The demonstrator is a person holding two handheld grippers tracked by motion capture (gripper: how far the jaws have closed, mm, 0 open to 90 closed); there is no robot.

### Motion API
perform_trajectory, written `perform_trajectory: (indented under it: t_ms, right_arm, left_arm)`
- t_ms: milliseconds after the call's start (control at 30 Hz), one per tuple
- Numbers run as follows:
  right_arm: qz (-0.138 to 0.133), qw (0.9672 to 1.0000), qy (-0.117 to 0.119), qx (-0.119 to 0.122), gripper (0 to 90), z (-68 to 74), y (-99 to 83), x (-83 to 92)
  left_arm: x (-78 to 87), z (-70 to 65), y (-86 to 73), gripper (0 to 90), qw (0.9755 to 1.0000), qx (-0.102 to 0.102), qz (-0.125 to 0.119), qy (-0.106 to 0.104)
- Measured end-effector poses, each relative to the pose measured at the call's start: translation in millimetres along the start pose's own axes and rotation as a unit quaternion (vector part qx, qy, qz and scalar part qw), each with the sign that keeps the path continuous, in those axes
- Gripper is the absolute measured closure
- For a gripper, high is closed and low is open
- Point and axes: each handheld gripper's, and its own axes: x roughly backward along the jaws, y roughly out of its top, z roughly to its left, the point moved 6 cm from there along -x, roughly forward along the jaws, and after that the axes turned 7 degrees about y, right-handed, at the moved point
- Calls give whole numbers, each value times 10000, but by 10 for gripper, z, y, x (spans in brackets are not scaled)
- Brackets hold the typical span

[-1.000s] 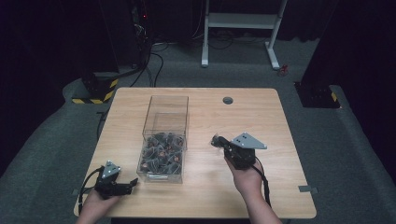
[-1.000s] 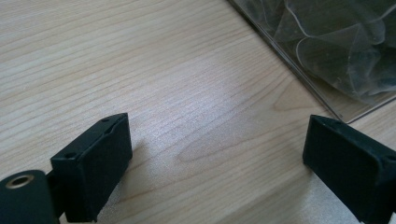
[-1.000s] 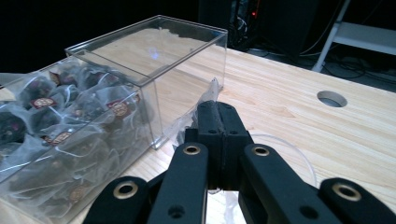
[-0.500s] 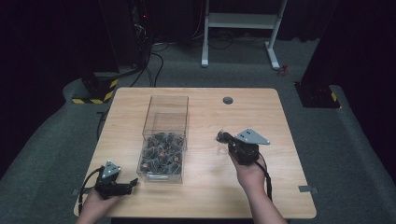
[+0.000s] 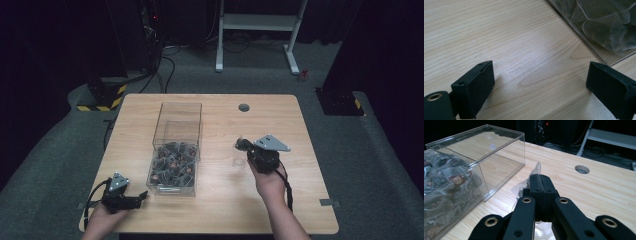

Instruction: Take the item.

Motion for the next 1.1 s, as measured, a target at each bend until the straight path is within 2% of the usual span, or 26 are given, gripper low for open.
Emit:
perform_trajectory:
  t_ms: [933,1067,1100]
  right_arm:
    - [480,9987,-137,-59,898,-62,-256,-223]
    - [471,9988,-123,-79,841,-52,-256,-228]
    - [427,9990,-124,-17,820,-50,-239,-225]
  left_arm:
    - [0,0,0,84,10000,-1,-1,1]
    - [0,0,0,85,10000,-1,-1,1]
    - [0,0,0,84,10000,1,-1,0]
